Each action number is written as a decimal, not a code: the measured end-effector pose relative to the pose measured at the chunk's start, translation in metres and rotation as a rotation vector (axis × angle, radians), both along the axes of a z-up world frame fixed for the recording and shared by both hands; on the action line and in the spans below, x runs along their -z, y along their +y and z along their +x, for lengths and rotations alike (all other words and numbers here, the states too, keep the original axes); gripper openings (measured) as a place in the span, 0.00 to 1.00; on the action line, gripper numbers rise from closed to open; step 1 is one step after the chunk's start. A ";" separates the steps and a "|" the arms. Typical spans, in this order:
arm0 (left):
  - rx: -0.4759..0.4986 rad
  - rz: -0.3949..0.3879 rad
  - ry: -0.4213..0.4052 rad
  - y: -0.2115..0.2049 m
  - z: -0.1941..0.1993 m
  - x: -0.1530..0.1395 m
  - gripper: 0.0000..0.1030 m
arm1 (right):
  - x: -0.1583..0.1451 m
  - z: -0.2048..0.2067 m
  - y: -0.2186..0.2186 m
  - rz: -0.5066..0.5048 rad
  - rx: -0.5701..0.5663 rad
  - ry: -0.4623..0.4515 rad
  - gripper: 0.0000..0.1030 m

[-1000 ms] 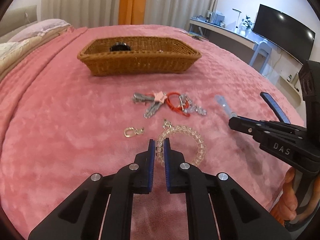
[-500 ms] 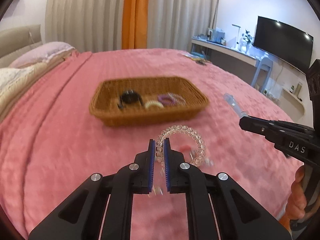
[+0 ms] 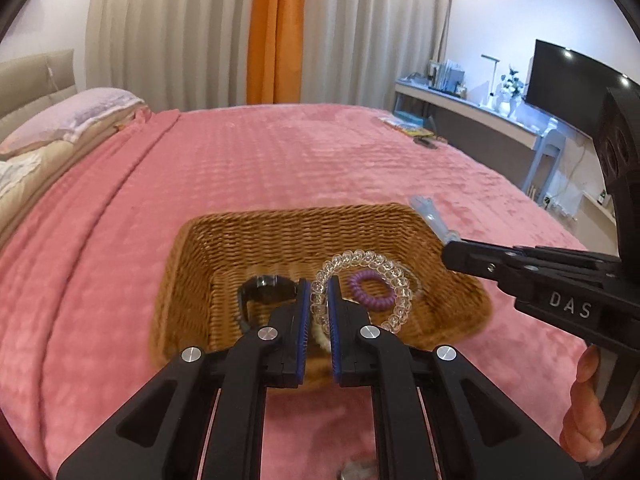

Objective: Organize jewelry
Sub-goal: 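Place the bracelet and blue clip into the basket, open both tools, withdraw, then grasp the gold ring earring with the left tool while the right tool grasps the crystal dangle earring, then carry both earrings over the wicker basket and open both tools, then grasp the star-tag keys with the left tool while the right tool grasps the red hair tie, then lower the keys and red hair tie into the basket and open both tools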

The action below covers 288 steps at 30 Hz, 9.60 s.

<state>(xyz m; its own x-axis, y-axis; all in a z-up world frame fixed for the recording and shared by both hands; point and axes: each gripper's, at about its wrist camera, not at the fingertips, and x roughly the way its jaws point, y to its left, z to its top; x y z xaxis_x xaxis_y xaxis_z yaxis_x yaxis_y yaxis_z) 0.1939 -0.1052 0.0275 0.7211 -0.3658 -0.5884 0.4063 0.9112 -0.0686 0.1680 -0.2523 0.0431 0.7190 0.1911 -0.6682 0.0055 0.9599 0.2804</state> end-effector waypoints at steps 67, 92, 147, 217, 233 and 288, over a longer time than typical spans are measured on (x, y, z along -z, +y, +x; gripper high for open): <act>0.044 -0.065 0.140 0.081 -0.151 0.080 0.50 | 0.073 -0.163 0.044 -0.162 0.003 0.037 0.45; 0.150 0.151 0.154 0.037 -0.141 0.096 0.24 | 0.102 -0.137 0.054 -0.191 -0.053 0.130 0.08; 0.027 -0.073 -0.132 0.041 -0.054 -0.022 0.24 | -0.051 -0.062 0.014 -0.035 0.010 -0.165 0.07; 0.188 -0.068 0.213 0.052 -0.112 0.071 0.35 | 0.079 -0.111 0.025 -0.017 -0.039 0.115 0.26; 0.214 0.122 0.214 0.002 -0.100 0.091 0.32 | 0.106 -0.101 0.036 -0.076 -0.056 0.168 0.25; 0.112 -0.145 -0.156 0.036 -0.058 -0.057 0.11 | -0.058 -0.036 0.019 -0.129 -0.002 -0.171 0.03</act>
